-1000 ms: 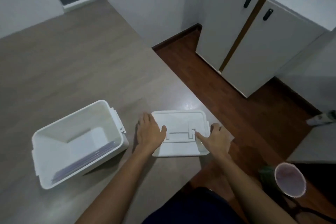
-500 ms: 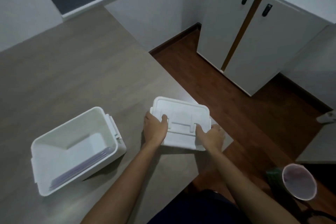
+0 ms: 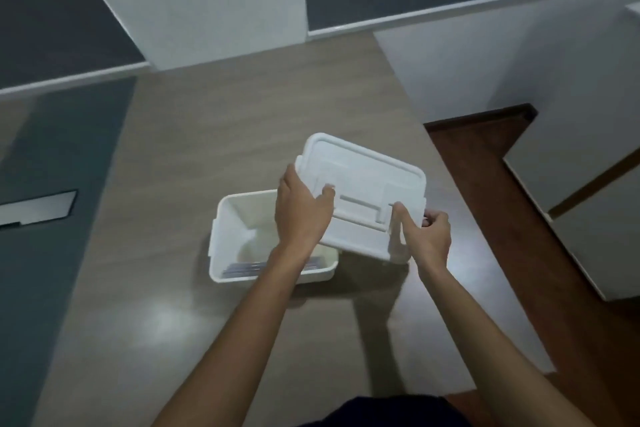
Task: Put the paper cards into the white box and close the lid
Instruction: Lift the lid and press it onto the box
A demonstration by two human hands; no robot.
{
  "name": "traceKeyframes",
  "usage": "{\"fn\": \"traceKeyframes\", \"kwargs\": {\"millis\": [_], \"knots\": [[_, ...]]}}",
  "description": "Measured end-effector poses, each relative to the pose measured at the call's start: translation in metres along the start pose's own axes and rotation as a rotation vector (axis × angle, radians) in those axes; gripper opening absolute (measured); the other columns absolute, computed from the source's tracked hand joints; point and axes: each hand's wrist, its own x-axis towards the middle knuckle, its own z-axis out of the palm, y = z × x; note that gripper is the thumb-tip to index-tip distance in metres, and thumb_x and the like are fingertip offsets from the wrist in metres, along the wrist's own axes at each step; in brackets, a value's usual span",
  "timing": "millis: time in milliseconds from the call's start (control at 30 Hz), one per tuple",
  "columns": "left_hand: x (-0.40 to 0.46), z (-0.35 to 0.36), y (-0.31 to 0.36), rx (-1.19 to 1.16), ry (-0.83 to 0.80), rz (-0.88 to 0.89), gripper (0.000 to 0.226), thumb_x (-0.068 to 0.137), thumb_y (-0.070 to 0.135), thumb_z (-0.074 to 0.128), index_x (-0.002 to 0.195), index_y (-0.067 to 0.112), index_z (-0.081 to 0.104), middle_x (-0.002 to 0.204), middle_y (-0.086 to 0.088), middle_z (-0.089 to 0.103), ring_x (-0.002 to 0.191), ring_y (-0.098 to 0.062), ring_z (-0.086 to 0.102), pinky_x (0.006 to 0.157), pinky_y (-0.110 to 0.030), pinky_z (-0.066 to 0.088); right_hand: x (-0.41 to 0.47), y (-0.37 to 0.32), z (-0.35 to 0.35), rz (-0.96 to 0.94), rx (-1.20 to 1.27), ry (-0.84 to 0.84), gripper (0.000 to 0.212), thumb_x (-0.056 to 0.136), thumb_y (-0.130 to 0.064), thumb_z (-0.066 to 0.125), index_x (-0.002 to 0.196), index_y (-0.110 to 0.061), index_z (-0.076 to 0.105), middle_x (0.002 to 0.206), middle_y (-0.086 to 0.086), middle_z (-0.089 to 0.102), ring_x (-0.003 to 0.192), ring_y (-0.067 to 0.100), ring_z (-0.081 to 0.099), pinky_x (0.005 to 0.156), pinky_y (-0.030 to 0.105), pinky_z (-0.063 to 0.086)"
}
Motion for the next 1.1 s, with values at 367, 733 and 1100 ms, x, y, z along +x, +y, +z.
{"fn": "traceKeyframes", "kwargs": {"millis": [367,733,1100], "knots": [[-0.040,0.076,-0.018,0.101,-0.249,-0.082,0.074,0.081,0.043,0.065,0.142,0.011,0.038,0.141,-0.011,0.052,0.128,-0.032,0.050,0.102,-0.039,0.042,0.006,0.068,-0.087,-0.085,-0.387,0.037,0.065,0.068,-0.055,0.078,0.105,-0.009,0.051,0.105,0.003,0.048,0.095,0.022,0.051,0.075,0.031,0.042],[-0.050,0.150,-0.015,-0.022,-0.531,-0.265,0.072,0.067,0.050,0.079,0.122,0.010,0.057,0.121,-0.005,0.067,0.101,-0.022,0.064,0.087,-0.033,0.051,0.034,0.128,-0.144,0.150,-0.213,0.006,0.074,0.065,-0.065,0.076,0.110,-0.014,0.047,0.107,0.002,0.059,0.094,0.022,0.060,0.077,0.040,0.053],[-0.057,0.140,-0.011,0.148,-0.293,-0.041,0.066,0.070,0.056,0.074,0.116,0.012,0.061,0.123,-0.006,0.056,0.107,-0.027,0.059,0.082,-0.028,0.042,0.030,0.123,-0.124,0.026,-0.287,0.107,0.079,0.073,-0.064,0.069,0.129,-0.010,0.050,0.119,0.009,0.054,0.106,0.027,0.057,0.081,0.034,0.047]]}}
